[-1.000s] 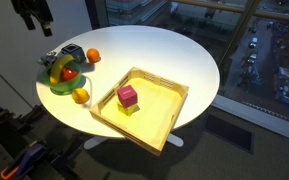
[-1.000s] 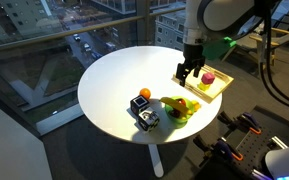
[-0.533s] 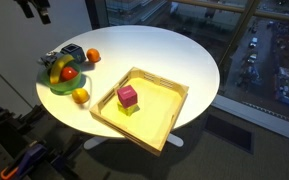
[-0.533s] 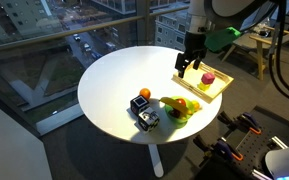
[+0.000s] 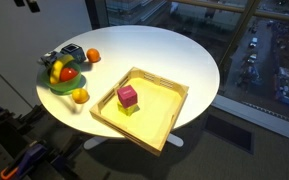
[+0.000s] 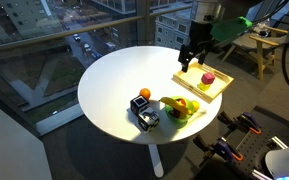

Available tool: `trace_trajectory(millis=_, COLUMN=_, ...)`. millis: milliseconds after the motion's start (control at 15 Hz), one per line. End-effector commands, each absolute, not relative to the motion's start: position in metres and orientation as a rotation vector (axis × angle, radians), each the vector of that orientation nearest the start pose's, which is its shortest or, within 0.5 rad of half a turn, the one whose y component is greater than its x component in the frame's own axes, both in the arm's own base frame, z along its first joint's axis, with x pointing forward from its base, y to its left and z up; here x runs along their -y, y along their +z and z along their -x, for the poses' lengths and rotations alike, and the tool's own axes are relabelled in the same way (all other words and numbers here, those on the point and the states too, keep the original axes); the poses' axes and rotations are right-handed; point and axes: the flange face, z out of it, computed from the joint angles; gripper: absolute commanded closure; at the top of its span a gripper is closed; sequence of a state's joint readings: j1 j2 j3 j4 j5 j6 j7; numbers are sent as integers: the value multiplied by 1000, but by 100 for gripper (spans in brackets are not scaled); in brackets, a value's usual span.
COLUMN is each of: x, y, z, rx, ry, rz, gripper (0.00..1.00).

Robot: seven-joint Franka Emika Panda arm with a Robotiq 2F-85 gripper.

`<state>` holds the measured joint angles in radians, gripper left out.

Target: Put the banana inside the bowl

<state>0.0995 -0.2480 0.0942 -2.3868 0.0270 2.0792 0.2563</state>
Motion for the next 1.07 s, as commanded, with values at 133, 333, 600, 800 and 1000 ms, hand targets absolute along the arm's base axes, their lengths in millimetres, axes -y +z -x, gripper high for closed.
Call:
trace_trajectory(millis=133, x=-88, y=436, z=-433, rx=-147, ry=148, rz=3168, gripper=0)
trace_trajectory(millis=333, x=-89, y=442, z=-429, rx=-142, ry=154, rz=3176, gripper=0)
trace_trajectory(millis=600, x=-90, y=434, z=-429, rx=-117, ry=153, rz=3164, gripper=0)
trace_trajectory(millis=800, x=-90, y=434, z=-429, rx=-117, ry=152, rz=3164, gripper=0)
trace_trajectory(millis=1000, x=-90, y=434, z=-429, rx=-117, ry=152, rz=3164, gripper=0)
